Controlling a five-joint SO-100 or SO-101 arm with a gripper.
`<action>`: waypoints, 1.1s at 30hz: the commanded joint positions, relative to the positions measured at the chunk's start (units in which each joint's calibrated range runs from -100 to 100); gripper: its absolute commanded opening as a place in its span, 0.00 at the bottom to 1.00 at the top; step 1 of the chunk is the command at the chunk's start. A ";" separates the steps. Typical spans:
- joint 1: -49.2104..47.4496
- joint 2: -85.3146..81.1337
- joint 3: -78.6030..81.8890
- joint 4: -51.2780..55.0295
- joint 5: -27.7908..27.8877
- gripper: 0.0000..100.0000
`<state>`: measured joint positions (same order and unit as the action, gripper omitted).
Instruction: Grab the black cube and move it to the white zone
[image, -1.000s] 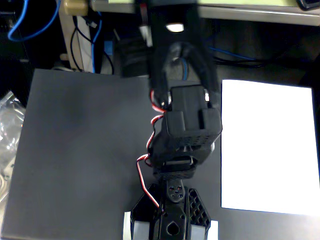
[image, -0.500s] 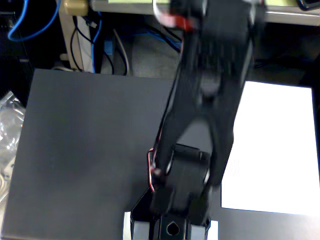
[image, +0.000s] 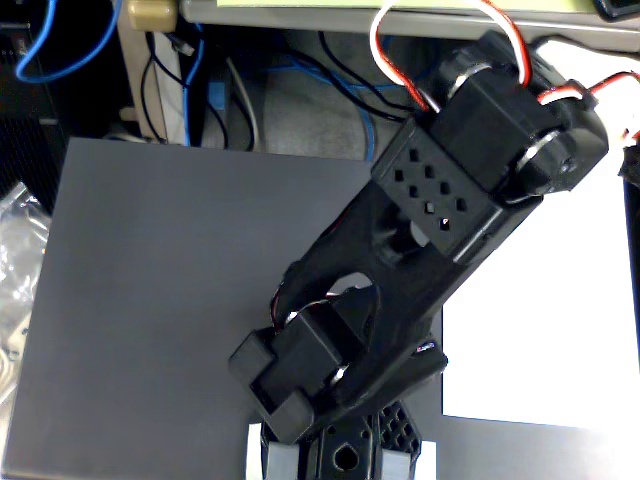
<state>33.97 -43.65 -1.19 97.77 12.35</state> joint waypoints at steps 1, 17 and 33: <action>3.48 -0.40 -0.26 -1.38 0.38 0.01; 2.82 20.09 16.33 -8.58 3.31 0.01; 3.48 33.28 20.14 -12.78 3.89 0.01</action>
<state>37.22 -17.85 21.57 87.93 15.81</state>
